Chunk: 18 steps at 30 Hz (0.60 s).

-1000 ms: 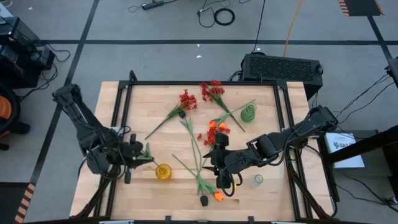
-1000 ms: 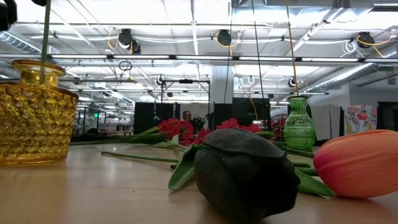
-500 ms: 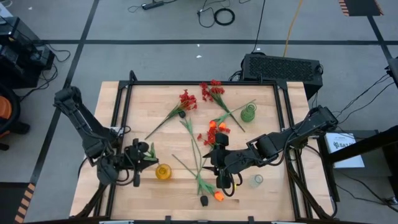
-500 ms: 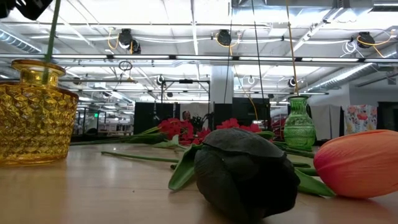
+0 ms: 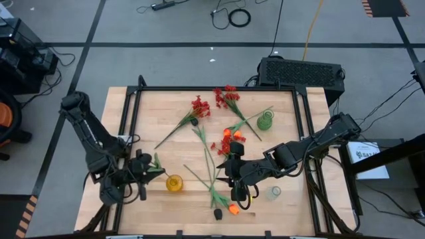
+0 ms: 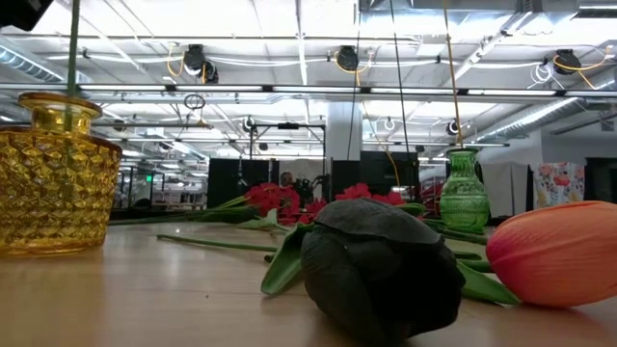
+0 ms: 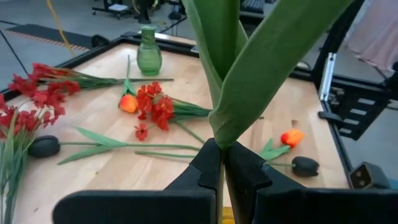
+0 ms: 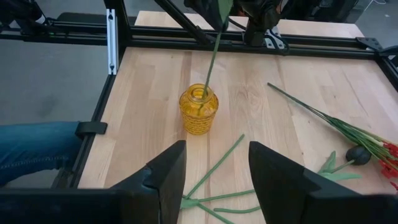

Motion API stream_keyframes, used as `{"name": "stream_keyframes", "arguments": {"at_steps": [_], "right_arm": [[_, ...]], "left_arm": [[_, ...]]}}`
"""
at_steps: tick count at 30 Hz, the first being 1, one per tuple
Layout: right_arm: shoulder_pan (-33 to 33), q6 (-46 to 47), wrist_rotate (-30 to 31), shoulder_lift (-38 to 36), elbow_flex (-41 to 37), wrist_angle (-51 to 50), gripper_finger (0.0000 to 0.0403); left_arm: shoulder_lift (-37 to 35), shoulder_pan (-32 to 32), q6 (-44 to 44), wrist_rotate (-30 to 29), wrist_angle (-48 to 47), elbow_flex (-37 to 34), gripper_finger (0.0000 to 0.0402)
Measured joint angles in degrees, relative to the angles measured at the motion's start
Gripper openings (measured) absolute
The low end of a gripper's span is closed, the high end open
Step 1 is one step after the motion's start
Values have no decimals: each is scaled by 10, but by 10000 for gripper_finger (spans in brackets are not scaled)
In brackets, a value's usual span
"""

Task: Sort flowers into vase by color

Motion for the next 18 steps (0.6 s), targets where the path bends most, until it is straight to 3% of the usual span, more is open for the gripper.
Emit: {"name": "stream_keyframes", "arguments": {"at_steps": [10,18], "right_arm": [[0,0,0,0,0,0,166],[0,0,0,0,0,0,166]], "left_arm": [[1,-6,-16,-4,12,0,22],[12,-6,-30,20,1,0,98]]}}
